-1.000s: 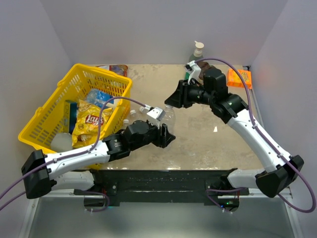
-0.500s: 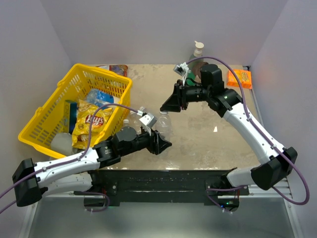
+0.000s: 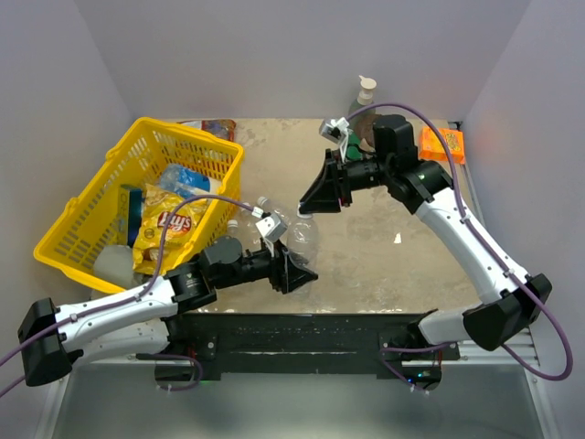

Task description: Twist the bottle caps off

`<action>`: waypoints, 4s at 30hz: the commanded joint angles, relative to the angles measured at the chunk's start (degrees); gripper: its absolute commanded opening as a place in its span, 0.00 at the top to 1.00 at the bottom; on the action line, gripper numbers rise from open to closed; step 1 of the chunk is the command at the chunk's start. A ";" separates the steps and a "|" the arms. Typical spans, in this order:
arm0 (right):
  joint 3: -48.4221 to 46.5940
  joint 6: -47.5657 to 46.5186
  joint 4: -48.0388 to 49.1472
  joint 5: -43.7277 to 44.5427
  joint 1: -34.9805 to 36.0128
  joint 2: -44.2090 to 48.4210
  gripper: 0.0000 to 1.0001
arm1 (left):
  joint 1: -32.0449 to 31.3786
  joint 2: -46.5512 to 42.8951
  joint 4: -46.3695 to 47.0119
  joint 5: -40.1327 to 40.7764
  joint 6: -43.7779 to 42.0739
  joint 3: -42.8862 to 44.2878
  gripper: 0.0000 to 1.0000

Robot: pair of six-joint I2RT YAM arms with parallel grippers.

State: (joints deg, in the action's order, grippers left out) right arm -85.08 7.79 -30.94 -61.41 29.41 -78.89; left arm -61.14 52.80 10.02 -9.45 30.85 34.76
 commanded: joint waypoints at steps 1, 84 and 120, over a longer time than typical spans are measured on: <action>-2.11 -0.24 -1.33 3.39 0.56 -0.48 0.72 | -0.38 0.29 8.27 -2.33 -2.11 3.21 0.59; 1.93 15.77 10.27 27.68 7.42 1.02 1.00 | -0.47 3.46 4.39 11.49 1.85 5.15 0.61; 0.44 15.84 10.98 14.98 -1.02 4.35 0.31 | 2.96 0.55 -1.74 13.30 5.80 2.23 0.61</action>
State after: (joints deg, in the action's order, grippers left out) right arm -82.39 19.99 -21.54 -56.12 28.73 -78.59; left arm -58.50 52.75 11.11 -4.78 35.40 33.98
